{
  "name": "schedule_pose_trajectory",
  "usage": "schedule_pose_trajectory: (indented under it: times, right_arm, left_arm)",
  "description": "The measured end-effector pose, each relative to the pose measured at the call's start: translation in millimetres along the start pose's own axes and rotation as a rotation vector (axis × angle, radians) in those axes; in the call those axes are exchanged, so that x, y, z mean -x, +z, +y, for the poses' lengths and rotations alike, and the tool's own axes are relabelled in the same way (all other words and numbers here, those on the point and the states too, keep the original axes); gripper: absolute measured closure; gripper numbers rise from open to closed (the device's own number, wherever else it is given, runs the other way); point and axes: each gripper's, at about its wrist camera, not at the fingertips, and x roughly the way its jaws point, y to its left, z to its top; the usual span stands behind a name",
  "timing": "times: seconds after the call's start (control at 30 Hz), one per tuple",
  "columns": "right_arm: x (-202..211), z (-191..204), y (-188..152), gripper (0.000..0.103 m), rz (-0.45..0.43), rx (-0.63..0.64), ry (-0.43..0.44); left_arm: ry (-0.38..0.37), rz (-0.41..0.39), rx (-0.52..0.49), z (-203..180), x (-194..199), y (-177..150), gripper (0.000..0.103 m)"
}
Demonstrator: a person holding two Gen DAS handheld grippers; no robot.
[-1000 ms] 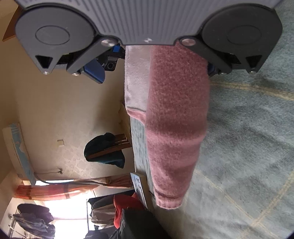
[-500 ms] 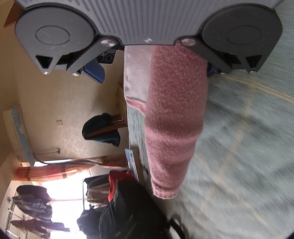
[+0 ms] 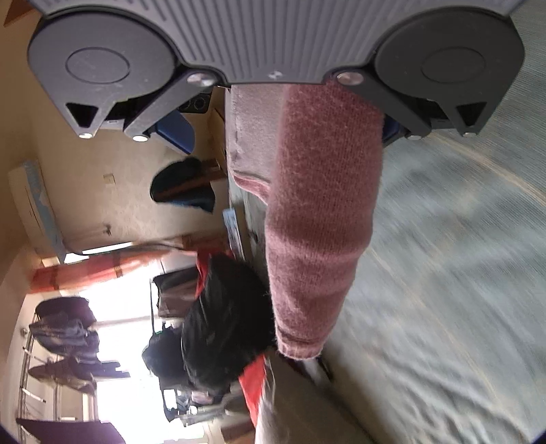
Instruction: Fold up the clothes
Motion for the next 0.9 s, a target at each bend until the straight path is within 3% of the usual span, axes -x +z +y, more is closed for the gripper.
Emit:
schedule_pose_trajectory:
  times: [0.63,0.9]
  right_arm:
    - [-252,73,22,0.0,0.257,0.012,0.096]
    - [-341,98,17,0.0,0.359,0.017,0.146]
  left_arm:
    - [0.149,-0.281,0.035,74,196,91,0.002]
    - [0.216,-0.351,0.042,100,245,126,0.002]
